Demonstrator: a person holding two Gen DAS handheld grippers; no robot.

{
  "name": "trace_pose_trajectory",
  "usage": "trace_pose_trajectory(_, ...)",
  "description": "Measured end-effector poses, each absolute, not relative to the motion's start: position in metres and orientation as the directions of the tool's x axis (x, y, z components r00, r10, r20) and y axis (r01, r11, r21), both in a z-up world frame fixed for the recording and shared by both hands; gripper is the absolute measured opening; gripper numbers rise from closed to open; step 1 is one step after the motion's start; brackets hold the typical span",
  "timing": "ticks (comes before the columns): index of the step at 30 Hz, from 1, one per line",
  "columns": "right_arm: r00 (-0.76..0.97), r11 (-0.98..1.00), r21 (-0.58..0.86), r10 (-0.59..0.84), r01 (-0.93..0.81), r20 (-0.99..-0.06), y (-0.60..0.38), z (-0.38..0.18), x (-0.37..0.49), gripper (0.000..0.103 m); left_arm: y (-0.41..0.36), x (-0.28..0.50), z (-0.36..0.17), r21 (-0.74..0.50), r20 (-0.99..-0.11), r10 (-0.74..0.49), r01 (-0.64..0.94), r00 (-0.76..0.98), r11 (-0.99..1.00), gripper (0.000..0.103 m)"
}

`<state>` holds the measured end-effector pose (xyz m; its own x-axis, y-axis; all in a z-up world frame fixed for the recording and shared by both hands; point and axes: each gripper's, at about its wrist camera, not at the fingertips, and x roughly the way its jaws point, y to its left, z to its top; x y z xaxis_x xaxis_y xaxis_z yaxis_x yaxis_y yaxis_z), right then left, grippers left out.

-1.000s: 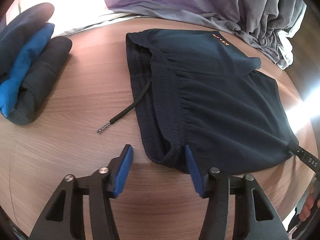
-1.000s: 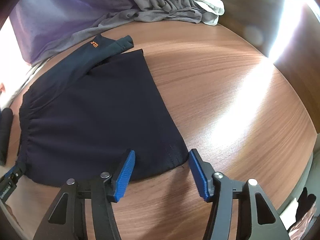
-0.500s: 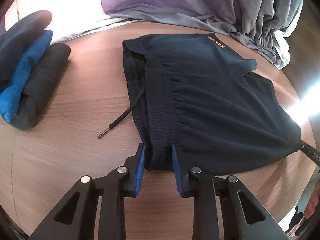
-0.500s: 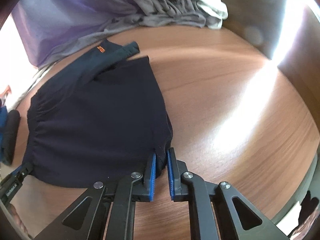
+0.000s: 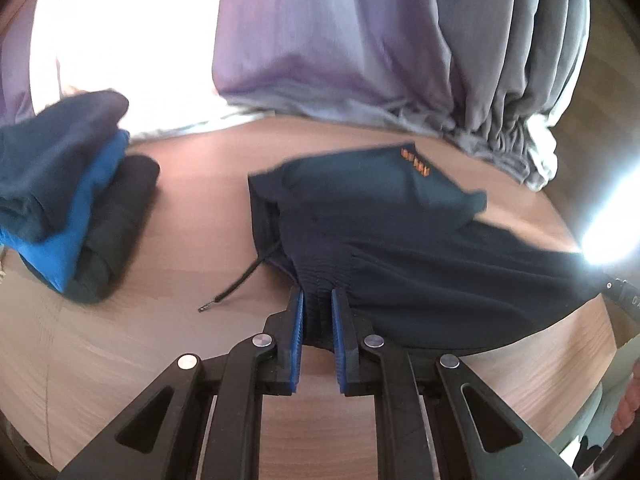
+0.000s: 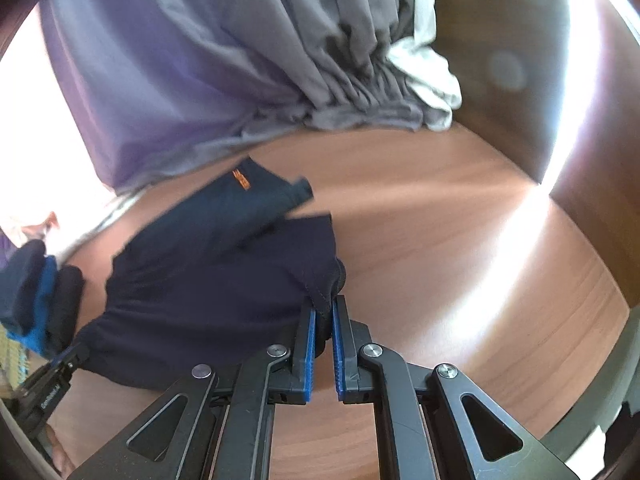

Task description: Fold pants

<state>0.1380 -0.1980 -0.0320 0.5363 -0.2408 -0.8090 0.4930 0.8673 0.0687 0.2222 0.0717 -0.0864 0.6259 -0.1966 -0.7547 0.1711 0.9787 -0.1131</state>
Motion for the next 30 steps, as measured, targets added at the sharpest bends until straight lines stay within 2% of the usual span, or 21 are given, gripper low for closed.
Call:
trace_pose_trajectory(10,0.659,0.902,0.089,-0.239,0.423,-0.713,-0.191,0.021,0.148,0.008,0.075,0.22,-0.038,-0.096,-0.671,-0.196,0.178,0.715,0.979,0.014)
trace_pose_trajectory(16,0.739,0.927,0.098,-0.223,0.363,-0.636,-0.186,0.055,0.166,0.008,0.079,0.23,-0.02,-0.09,-0.664,-0.177,0.157,0.727,0.983,0.014)
trace_pose_trajectory(22,0.751,0.947,0.067,-0.206,0.315,-0.627,-0.187,0.059,0.207,0.008,0.08,0.255,-0.017,-0.061,-0.684,-0.151,0.151,0.714,0.987,0.014)
trace_pose_trajectory(30,0.708,0.967,0.025,-0.168,0.253,-0.685,-0.191,0.033,0.266,0.008,0.09,0.297,-0.041,-0.054,-0.75,-0.125,0.129,0.65,0.99,0.015)
